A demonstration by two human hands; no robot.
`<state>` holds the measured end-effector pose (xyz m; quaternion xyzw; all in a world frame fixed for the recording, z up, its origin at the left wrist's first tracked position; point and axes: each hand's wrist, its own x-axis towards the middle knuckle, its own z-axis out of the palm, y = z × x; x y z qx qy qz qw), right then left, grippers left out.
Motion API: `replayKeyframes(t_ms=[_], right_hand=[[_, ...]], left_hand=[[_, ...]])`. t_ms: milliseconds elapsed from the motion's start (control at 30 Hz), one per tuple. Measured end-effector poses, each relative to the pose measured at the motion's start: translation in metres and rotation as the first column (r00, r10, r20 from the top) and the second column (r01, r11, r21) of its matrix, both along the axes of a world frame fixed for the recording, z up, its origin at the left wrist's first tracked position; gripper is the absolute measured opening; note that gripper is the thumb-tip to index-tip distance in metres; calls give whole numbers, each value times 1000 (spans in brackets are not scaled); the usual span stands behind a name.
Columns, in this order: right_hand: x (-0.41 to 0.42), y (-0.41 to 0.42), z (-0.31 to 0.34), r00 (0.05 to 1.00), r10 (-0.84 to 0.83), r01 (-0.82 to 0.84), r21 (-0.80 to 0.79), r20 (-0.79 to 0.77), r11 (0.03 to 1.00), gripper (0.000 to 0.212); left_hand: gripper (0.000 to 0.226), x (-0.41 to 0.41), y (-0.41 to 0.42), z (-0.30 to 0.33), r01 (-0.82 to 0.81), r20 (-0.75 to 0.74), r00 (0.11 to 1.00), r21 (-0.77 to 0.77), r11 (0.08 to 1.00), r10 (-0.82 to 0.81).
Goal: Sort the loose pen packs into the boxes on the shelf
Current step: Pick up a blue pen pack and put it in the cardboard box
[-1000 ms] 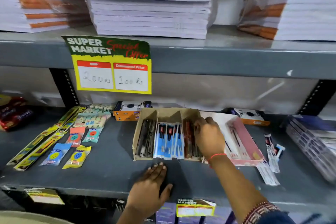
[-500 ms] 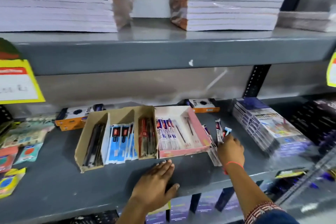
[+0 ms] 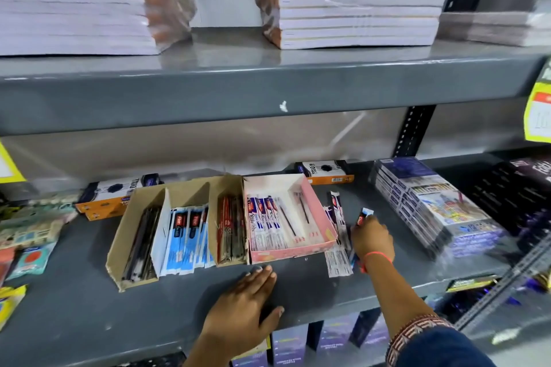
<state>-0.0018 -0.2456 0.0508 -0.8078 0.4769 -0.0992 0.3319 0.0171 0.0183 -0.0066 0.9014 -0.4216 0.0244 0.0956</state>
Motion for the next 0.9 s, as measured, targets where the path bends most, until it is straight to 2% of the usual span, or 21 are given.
replayKeyframes(t_ms=[67, 200, 367, 600, 700, 833, 900], right_hand=[[0, -2, -5, 998, -23, 22, -18, -62, 1000, 39], [7, -6, -5, 999, -29, 30, 75, -21, 997, 36], [7, -18, -5, 997, -82, 82, 171, -8, 982, 30], [6, -19, -5, 993, 29, -23, 54, -111, 998, 35], [6, -22, -3, 989, 60, -45, 111, -135, 993, 31], [0, -27, -2, 979, 116, -88, 171, -166, 981, 26], [-6, -31, -2, 979, 166, -137, 220, -118, 966, 22]], left_hand=[[64, -1, -1, 6, 0, 82, 997, -13, 1000, 1], [70, 0, 0, -4, 20, -59, 998, -7, 1000, -21], [58, -5, 0, 10, 61, 17, 998, -16, 998, -61], [56, -6, 0, 9, 37, 74, 997, -5, 999, -36], [54, -8, 1, 12, 68, 50, 996, 10, 998, -68], [57, -12, 1, 20, 29, 0, 1000, 54, 998, -29], [62, -8, 0, 15, 23, 0, 1000, 0, 1000, -23]])
